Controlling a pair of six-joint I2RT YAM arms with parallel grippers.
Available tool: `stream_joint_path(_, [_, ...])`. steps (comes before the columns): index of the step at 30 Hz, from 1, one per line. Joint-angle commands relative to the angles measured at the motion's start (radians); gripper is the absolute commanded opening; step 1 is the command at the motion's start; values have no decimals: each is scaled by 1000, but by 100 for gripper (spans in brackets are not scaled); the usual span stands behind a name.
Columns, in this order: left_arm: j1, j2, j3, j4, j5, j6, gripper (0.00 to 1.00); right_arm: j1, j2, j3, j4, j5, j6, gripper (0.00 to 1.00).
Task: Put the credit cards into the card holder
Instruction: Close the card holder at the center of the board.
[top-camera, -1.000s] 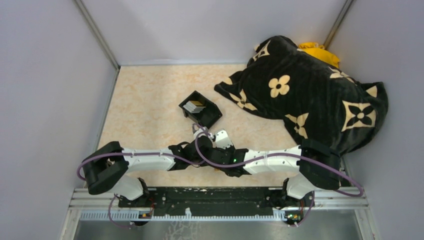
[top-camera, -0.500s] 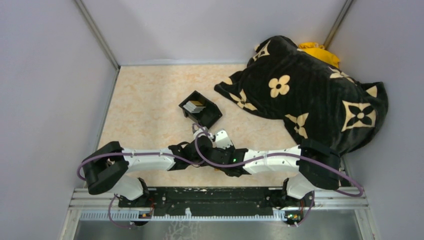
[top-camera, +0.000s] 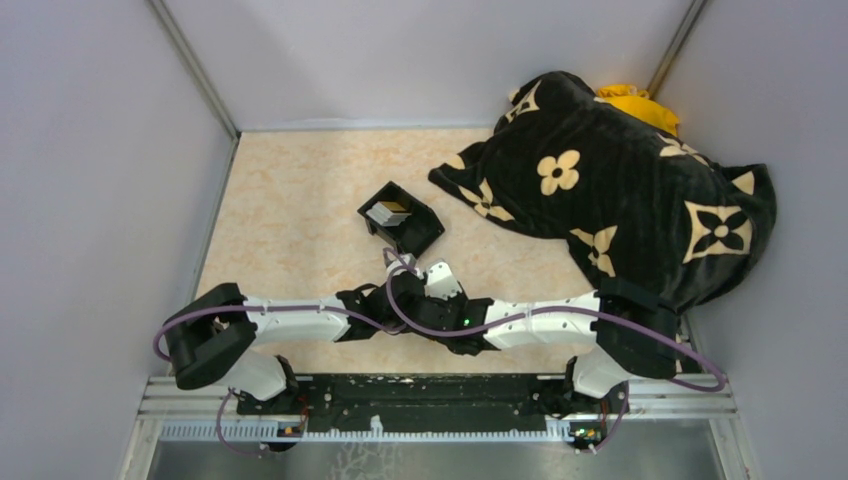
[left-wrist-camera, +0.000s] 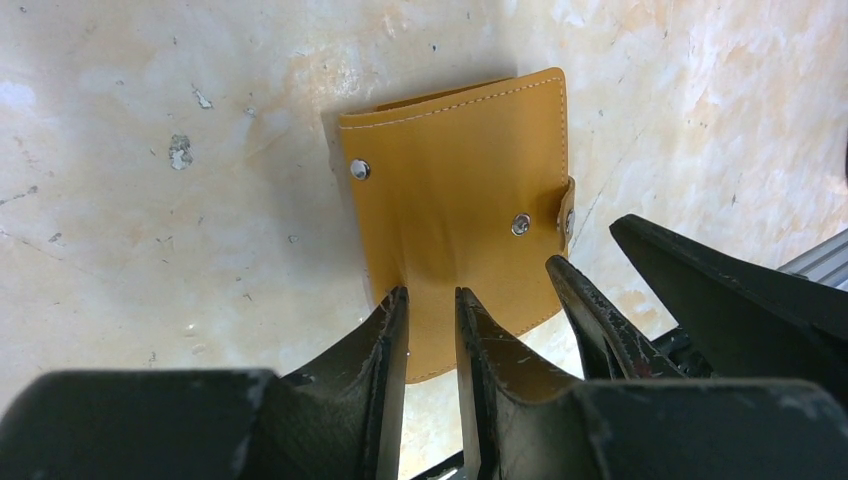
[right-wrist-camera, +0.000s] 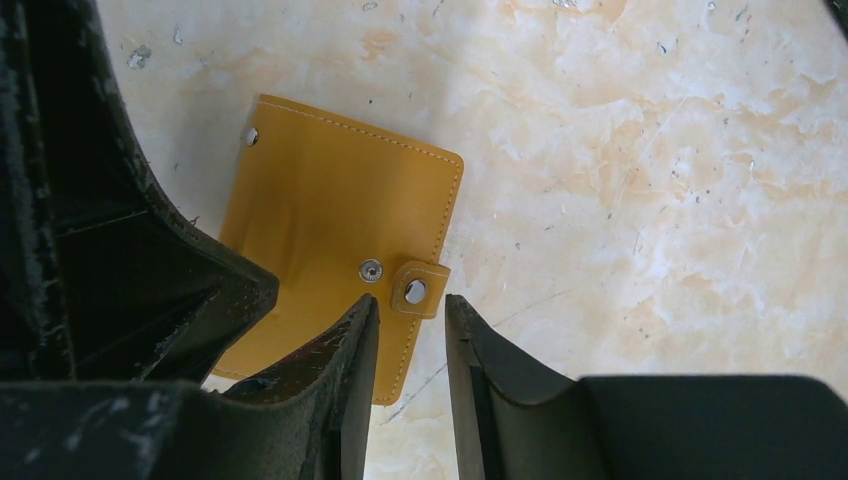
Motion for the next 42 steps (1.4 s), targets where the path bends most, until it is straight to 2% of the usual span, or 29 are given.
stream_joint_path(1, [-14, 3, -4, -17, -7, 20, 31, 30, 19, 78, 69, -13, -40, 32])
stream_joint_path(27, [-14, -6, -10, -19, -8, 18, 31, 12, 80, 83, 74, 19, -38, 33])
stream_joint_path(42, [-14, 0, -8, -17, -10, 20, 31, -27, 66, 51, 81, 20, -33, 25])
